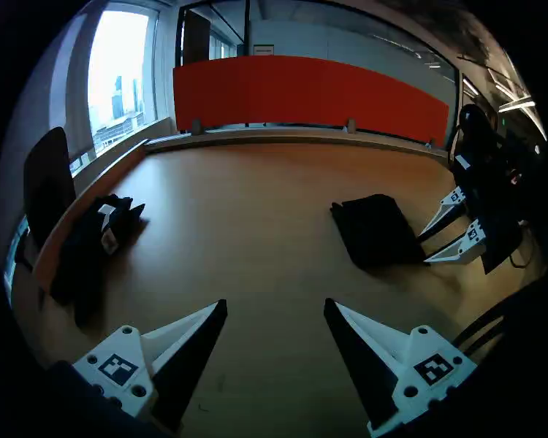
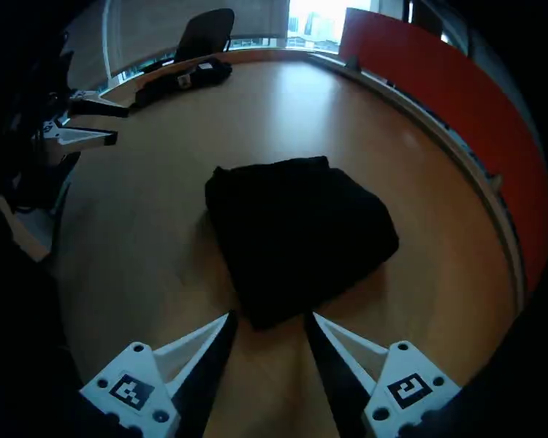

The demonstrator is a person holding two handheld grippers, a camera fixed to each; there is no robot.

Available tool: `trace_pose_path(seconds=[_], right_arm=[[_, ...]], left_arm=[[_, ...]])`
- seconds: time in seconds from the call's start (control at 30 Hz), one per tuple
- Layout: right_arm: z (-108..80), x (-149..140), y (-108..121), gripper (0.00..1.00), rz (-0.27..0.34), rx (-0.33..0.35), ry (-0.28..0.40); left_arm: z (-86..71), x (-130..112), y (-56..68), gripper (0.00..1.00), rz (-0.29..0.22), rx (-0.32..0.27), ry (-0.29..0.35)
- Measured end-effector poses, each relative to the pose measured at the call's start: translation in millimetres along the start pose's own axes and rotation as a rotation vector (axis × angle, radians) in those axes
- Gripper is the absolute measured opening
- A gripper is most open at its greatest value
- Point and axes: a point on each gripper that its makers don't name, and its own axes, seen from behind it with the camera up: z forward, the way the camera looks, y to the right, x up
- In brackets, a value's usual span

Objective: Fold towel

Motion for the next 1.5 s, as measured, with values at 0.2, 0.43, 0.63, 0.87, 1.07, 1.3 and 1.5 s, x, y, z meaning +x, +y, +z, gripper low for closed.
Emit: trace_pose_path(seconds=[0.2,0.43,0.63,0.87,1.07,1.3,1.5], right_arm=[[2.2,-4,-1,0.54,0.031,-0.012,-0.006],[3.2,-3,-2,0.3,0.049,-0.014,-0.001],[2.4,-2,-3,0.24,0.049,-0.013,-0.001],[1.4,-1,-1,0.15,0.053,-0.016,0.0],[-0.4,1,1,0.12,0.055,-0.018,0.007],[-7.3,10,4,0.07,0.045,-0.029,0.031],[-15.7,24,8,0.06,0.05,-0.038,0.065]], left_arm=[[0.5,0,0.0,0.99,-0.001,-0.001,-0.001],[0.7,0,-0.9,0.99,0.002,-0.001,-0.003],[1.0,0,-2.7,0.99,0.0,0.0,-0.003],[2.2,-1,-2.0,0.99,0.001,-0.001,-0.004],[3.0,0,-0.7,0.99,0.003,-0.003,-0.003],[3.3,2,-1.2,0.99,0.003,-0.004,0.0],[3.1,4,-0.5,0.99,0.004,-0.006,0.004]])
